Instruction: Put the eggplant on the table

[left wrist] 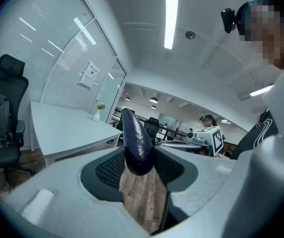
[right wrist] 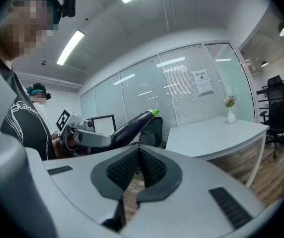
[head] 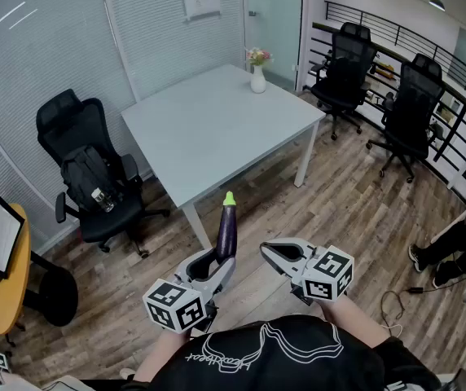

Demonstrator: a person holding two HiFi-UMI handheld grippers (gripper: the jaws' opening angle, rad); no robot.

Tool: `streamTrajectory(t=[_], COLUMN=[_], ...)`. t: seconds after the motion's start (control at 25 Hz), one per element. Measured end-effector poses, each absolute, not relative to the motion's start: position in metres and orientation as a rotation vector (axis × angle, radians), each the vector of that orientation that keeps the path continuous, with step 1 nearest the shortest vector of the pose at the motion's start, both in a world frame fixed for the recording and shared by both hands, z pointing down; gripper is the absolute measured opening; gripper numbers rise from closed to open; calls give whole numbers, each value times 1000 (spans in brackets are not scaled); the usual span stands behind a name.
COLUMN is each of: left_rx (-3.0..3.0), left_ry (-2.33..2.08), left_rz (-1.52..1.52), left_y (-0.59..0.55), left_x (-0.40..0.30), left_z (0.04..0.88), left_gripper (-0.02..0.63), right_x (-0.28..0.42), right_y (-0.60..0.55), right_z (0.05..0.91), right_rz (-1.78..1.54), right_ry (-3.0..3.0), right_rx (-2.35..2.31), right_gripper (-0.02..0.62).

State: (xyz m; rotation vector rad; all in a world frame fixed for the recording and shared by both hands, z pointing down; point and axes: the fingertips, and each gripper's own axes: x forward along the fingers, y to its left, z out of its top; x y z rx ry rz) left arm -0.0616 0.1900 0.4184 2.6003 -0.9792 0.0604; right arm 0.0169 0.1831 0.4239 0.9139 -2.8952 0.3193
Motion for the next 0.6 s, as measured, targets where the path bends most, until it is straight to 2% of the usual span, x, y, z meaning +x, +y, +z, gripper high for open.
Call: streamTrajectory(t=[0.6], left_rx=[2588], left_ry=[-988], left_rz=[40], left_y=[189], left_x=[-82], left_z=[419], left_gripper=[190], right_x=[-3], right_y=[182], right_z=[421], right_rz=[359], right_ry=[-2921], right_rx=[916], right_gripper=[9])
